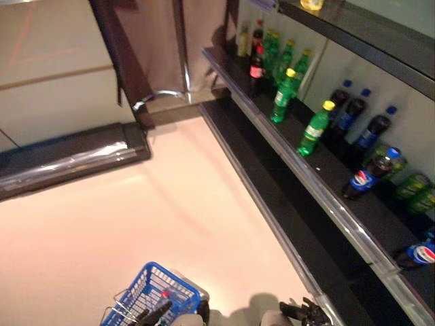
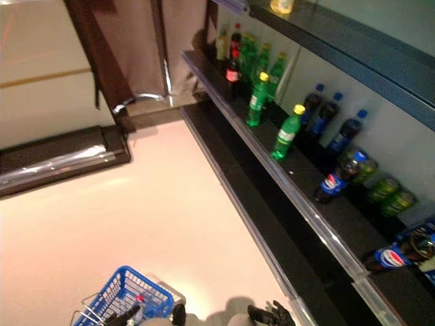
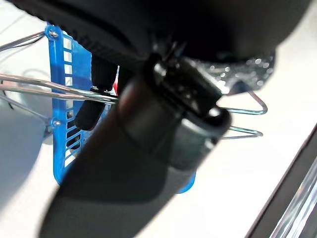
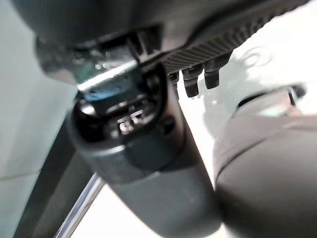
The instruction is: Pick up the drink and place into the basket.
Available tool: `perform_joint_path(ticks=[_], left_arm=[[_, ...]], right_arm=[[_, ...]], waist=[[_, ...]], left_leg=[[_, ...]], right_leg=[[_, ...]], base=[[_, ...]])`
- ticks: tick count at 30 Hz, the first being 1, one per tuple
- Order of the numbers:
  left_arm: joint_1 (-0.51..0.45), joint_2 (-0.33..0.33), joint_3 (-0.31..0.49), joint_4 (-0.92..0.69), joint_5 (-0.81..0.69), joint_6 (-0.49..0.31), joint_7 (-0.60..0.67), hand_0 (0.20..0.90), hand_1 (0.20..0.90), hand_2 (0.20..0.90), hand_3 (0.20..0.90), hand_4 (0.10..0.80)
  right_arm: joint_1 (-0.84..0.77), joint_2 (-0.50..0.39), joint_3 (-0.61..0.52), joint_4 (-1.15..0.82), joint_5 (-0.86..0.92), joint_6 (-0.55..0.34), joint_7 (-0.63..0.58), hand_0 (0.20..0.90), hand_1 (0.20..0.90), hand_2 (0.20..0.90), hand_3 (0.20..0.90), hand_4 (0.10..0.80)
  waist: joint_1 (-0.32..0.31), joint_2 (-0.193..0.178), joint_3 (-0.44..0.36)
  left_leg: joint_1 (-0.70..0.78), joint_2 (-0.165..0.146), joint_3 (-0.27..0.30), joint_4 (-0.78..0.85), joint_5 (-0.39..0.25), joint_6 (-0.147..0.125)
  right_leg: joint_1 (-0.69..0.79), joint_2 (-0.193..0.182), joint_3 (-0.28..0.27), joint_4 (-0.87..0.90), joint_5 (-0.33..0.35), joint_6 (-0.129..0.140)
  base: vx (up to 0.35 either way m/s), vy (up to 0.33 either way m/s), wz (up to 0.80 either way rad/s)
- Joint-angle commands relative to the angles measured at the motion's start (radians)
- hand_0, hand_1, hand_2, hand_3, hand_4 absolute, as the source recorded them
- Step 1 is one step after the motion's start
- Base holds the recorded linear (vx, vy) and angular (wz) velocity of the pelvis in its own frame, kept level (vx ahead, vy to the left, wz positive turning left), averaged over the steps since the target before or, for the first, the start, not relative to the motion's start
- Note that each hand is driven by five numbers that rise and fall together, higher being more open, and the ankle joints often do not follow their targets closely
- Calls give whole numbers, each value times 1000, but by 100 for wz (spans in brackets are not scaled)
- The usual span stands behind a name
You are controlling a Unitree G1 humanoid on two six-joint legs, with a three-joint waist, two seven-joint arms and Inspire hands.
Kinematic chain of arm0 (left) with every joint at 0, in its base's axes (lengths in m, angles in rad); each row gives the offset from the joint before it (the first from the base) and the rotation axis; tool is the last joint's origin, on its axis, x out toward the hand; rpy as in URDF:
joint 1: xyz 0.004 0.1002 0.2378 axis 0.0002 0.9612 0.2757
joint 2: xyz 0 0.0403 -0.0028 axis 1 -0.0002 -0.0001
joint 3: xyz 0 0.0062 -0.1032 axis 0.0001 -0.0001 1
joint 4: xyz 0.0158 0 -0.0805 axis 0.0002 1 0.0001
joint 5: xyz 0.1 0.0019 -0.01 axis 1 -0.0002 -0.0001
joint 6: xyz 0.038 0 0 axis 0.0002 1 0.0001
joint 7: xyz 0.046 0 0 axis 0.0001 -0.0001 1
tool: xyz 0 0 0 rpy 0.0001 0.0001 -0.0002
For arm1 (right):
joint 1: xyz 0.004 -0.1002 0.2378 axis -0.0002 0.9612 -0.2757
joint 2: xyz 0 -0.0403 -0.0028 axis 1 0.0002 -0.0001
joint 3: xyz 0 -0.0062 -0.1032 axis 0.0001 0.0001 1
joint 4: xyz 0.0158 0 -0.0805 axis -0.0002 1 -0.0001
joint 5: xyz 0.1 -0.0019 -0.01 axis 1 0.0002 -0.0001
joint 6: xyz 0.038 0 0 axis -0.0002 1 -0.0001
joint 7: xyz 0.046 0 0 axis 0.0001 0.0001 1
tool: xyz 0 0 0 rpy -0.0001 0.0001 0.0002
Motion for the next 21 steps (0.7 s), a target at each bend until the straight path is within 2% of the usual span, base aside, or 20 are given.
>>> perform_joint_path(ticks=[1, 2, 3, 4, 6, 7, 9, 10, 11, 12, 13, 14, 15, 16, 17, 18, 19, 20, 21], left_arm=[[-39, 10, -18, -124, 47, -67, -96, 300, 300, 300, 200, 100], [-42, 9, -15, -122, 46, -65, -96, 300, 300, 300, 200, 100], [-52, 7, -21, -112, 48, -67, -102, 300, 300, 300, 200, 100], [-53, 6, -23, -109, 47, -68, -102, 300, 300, 300, 200, 100], [-55, 4, -35, -96, 39, -71, -111, 300, 300, 300, 200, 100], [-42, -2, -29, -84, 51, -77, -128, 300, 300, 300, 200, 100], [-36, -8, -24, -79, 58, -82, -131, 300, 300, 300, 200, 100], [-30, -14, -21, -61, 66, -92, -144, 300, 300, 300, 200, 100], [-30, -18, -21, -51, 71, -97, -145, 300, 300, 300, 200, 100], [-33, -23, -23, -39, 75, -100, -143, 300, 300, 300, 200, 100], [-43, -26, -27, -28, 79, -96, -136, 300, 300, 300, 200, 100], [-51, -29, -23, -24, 79, -88, -127, 300, 300, 300, 200, 100], [-53, -29, -20, -24, 79, -87, -123, 300, 300, 300, 200, 100], [-53, -39, -10, -33, 66, -99, -115, 300, 300, 300, 200, 100], [-55, -42, -15, -38, 52, -121, -117, 300, 300, 300, 200, 100], [-58, -47, -19, -53, 54, -133, -96, 300, 300, 300, 200, 100], [-58, -50, -23, -64, 55, -138, -76, 300, 300, 300, 200, 100], [-55, -49, -22, -88, 49, -135, -48, 300, 300, 300, 200, 100], [-55, -44, -21, -96, 42, -134, -43, 300, 300, 300, 200, 100]], right_arm=[[81, -14, 22, 23, 77, -39, -18, 900, 900, 900, 900, 800], [79, -16, 18, 28, 85, -43, -16, 900, 900, 900, 900, 800], [72, -29, 13, 58, 112, -66, -8, 900, 900, 900, 900, 800], [71, -32, 12, 63, 115, -70, -7, 900, 900, 900, 900, 800], [75, -39, 6, 83, 137, -85, 4, 900, 900, 900, 900, 800], [81, -39, -4, 85, 150, -86, 1, 900, 900, 900, 900, 800], [83, -38, -5, 81, 160, -80, -7, 900, 900, 900, 900, 800], [92, -35, -14, 85, 174, -83, -9, 900, 900, 900, 900, 800], [96, -33, -20, 91, 179, -86, -6, 900, 900, 900, 900, 800], [100, -31, -29, 97, 184, -87, -3, 900, 900, 900, 900, 800], [106, -26, -35, 105, 192, -85, -10, 900, 900, 900, 900, 800], [109, -25, -40, 108, 193, -74, -21, 900, 900, 900, 900, 800], [109, -24, -40, 107, 193, -68, -24, 900, 900, 900, 900, 800], [111, -25, -42, 99, 169, -44, -30, 900, 900, 900, 900, 800], [114, -28, -41, 100, 134, -50, -21, 900, 900, 900, 900, 800], [113, -35, -33, 90, 107, -45, -20, 900, 900, 900, 900, 800], [111, -38, -30, 81, 83, -39, -22, 900, 900, 900, 900, 800], [106, -47, -18, 62, 65, -28, -19, 900, 900, 900, 900, 800], [98, -54, -8, 61, 75, -32, -13, 900, 900, 900, 900, 800]], waist=[[-47, -19, -41], [-49, -22, -43], [-70, -32, -44], [-74, -33, -44], [-99, -46, -47], [-114, -54, -47], [-113, -57, -49], [-119, -58, -59], [-126, -56, -68], [-139, -48, -78], [-160, -35, -90], [-172, -19, -96], [-177, -20, -101], [-189, -19, -105], [-193, -27, -103], [-180, -51, -98], [-165, -53, -93], [-138, -61, -82], [-121, -66, -73]], left_leg=[[-12, -60, -38, 52, -20, -11], [-8, -67, -39, 52, -24, -11], [18, -100, -62, 50, -52, -9], [23, -107, -68, 50, -57, -9], [60, -142, -106, 45, -87, -9], [129, -166, -137, 41, -137, -8], [160, -173, -138, 40, -162, -8], [185, -189, -141, 63, -186, -2], [194, -193, -144, 73, -182, -1], [208, -192, -147, 94, -167, -2], [217, -183, -141, 149, -114, -18], [225, -162, -110, 221, -51, -48], [225, -160, -103, 241, -28, -58], [210, -145, -44, 404, 99, -111], [162, -145, -13, 519, 151, -136], [72, -154, 39, 672, 174, -151], [23, -148, 57, 711, 170, -154], [-66, -135, 64, 705, 146, -139], [-122, -108, 71, 701, 126, -123]], right_leg=[[59, 109, -14, -327, 210, -27], [62, 113, -15, -374, 211, -31], [31, 154, 13, -521, 236, -37], [22, 161, 19, -537, 246, -36], [-54, 186, 11, -605, 333, -20], [-122, 189, -78, -632, 414, -9], [-129, 189, -145, -648, 434, -8], [-128, 198, -180, -644, 432, -24], [-125, 206, -174, -637, 423, -37], [-121, 223, -156, -627, 407, -55], [-117, 243, -131, -619, 390, -73], [-106, 252, -137, -605, 366, -85], [-106, 247, -145, -599, 359, -89], [-79, 229, -164, -583, 329, -104], [-55, 216, -149, -577, 308, -115], [-12, 182, -148, -578, 294, -120], [10, 174, -151, -578, 286, -122], [38, 164, -131, -570, 269, -120], [56, 164, -99, -567, 258, -120]], base=[[301, 156, 95], [476, 177, 109], [384, 121, 76], [494, 148, 67], [503, 127, 35], [536, 117, 28], [492, 110, 41], [507, 115, 24], [548, 121, -4], [471, 98, -8], [506, 107, 24], [375, 80, 53], [411, 78, 88], [445, 69, 64], [571, 58, 42], [486, 41, 7], [446, 54, -18], [367, 78, -37], [366, 85, -55]])
